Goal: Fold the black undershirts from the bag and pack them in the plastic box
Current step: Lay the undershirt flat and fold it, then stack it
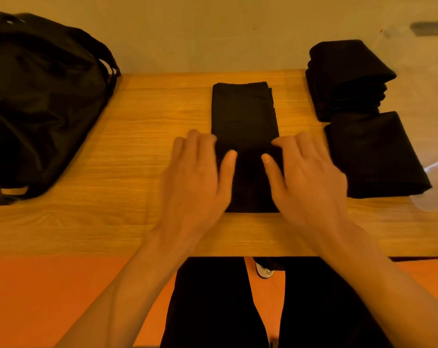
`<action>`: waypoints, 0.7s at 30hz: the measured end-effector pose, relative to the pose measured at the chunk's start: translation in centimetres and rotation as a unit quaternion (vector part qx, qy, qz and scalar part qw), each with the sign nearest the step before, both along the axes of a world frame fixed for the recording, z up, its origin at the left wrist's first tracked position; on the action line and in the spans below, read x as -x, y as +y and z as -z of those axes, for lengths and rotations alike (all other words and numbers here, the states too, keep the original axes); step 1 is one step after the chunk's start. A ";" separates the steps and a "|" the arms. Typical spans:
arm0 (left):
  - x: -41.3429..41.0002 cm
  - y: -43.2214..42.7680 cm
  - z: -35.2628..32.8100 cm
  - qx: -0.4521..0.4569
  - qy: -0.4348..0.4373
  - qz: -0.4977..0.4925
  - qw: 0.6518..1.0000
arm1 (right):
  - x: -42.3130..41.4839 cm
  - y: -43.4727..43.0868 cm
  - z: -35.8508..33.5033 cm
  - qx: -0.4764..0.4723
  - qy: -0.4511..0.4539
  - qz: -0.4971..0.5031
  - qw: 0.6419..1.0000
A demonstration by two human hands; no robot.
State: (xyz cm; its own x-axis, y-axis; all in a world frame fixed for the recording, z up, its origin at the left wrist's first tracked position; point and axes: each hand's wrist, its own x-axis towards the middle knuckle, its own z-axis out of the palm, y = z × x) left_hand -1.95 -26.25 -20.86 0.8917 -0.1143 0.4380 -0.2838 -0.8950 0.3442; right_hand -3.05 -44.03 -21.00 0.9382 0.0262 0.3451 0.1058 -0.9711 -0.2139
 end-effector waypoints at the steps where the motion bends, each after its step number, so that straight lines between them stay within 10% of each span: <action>1: 0.4 -0.2 0.6 -0.042 0.033 0.054 0.997 | 0.1 0.2 0.4 0.022 0.033 -0.042 0.998; 6: -0.5 0.7 2.9 -0.164 0.177 0.158 0.957 | -0.5 -0.5 1.8 0.073 0.203 -0.115 0.970; 21: -0.8 0.9 2.7 -0.129 0.212 0.129 0.960 | -0.2 -0.6 2.2 -0.011 0.197 -0.105 0.975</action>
State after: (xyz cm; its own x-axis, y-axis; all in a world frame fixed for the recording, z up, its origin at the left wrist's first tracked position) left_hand -1.16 -25.32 -23.60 0.9111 -0.4111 -0.0305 -0.3908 -0.8848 0.2538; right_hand -2.86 -44.68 -23.19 0.9726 0.2291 -0.0390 0.2073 -0.9313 -0.2997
